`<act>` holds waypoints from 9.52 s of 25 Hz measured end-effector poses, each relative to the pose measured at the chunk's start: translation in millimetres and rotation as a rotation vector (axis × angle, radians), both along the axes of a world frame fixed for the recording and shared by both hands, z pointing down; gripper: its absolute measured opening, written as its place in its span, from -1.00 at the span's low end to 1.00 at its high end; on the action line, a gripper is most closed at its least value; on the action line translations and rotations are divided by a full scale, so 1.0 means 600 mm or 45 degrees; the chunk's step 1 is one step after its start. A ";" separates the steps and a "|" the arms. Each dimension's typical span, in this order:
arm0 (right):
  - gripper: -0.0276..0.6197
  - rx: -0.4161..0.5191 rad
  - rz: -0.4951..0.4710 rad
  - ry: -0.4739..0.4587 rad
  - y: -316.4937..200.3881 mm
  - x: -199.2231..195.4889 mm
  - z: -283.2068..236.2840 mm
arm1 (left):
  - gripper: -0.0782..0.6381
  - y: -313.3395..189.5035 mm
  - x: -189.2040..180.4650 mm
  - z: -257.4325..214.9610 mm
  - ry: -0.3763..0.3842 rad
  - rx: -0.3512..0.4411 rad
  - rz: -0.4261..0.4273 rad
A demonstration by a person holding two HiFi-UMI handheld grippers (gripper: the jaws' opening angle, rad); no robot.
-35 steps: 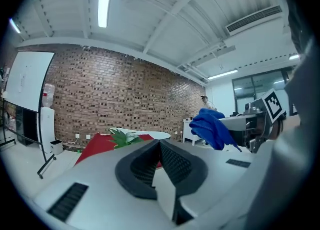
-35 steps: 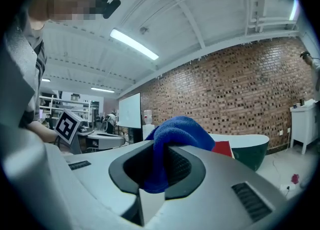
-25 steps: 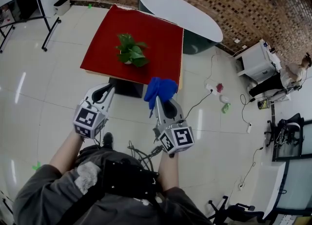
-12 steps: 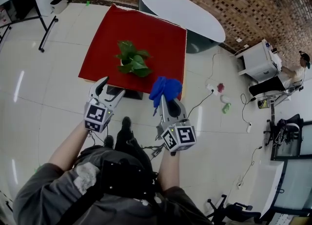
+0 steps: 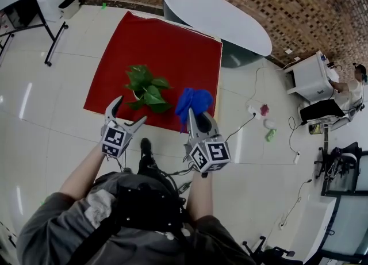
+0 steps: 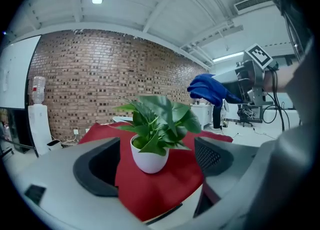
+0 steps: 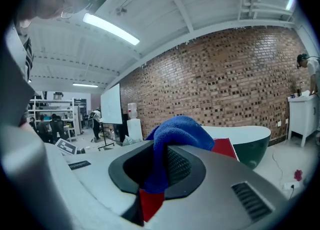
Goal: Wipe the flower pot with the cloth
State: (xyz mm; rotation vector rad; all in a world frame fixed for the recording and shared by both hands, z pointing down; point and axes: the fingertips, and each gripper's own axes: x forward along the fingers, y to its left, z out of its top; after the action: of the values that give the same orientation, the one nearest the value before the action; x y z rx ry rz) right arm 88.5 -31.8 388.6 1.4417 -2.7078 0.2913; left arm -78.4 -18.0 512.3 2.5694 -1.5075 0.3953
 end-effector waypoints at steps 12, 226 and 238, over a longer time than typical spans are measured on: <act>-0.73 -0.290 -0.239 0.052 -0.222 -0.041 0.161 | 0.51 -0.163 0.006 0.073 -0.106 -0.014 0.102; -0.73 -0.591 -0.599 0.259 -0.389 -0.158 0.375 | 0.57 -0.261 0.003 0.135 -0.070 -0.220 0.586; -0.73 -0.581 -0.410 0.272 -0.334 -0.117 0.362 | 0.57 -0.253 -0.004 0.121 -0.051 -0.289 0.479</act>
State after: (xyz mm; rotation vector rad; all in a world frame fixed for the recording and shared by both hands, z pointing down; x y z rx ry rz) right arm 18.3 -231.9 605.6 0.8501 -2.4317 0.6389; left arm -80.8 -169.9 585.1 2.6624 -0.9189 0.6229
